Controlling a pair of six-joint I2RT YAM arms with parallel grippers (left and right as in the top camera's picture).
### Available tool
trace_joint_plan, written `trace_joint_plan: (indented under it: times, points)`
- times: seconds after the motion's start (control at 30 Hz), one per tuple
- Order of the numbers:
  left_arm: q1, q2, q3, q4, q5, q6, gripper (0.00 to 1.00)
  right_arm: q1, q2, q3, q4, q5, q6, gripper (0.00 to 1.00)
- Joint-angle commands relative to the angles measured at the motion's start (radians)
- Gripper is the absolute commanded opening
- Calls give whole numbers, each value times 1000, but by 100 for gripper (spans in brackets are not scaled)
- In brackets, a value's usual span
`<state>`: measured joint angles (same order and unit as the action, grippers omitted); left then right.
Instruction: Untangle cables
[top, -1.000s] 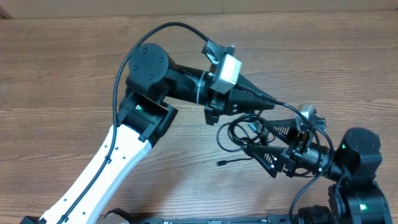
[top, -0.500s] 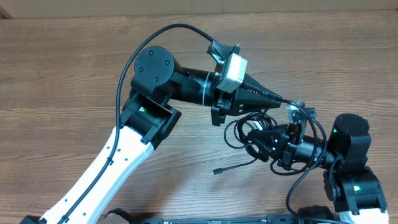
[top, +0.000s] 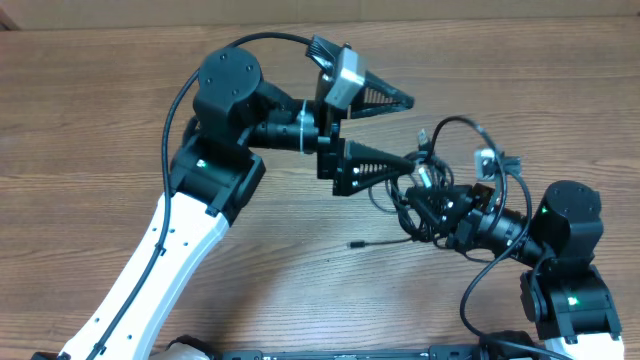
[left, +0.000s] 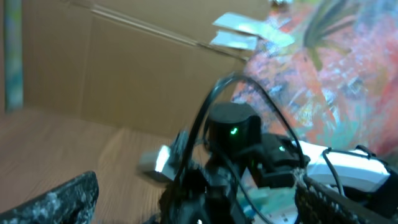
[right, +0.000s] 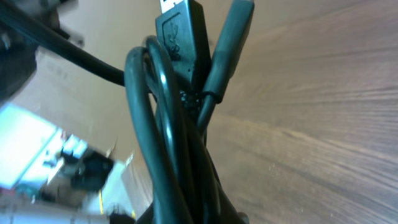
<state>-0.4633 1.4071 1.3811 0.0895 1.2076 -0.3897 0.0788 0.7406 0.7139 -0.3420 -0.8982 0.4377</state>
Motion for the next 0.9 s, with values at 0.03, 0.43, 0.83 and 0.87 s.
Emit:
trace_joint_plan:
  times: [0.03, 0.43, 0.83, 0.87]
  points:
    - [35, -21, 13, -93, 51, 5, 100, -3, -6, 0, 101, 71, 182, 4]
    - [39, -21, 13, -353, -16, 129, 100, -3, -6, 0, 387, 68, 413, 4]
    - [160, -21, 13, -561, -137, 209, 98, -44, -6, 0, 500, 68, 544, 4]
    - [162, -21, 13, -561, -109, 234, 96, -47, -6, 0, 505, 68, 563, 4]
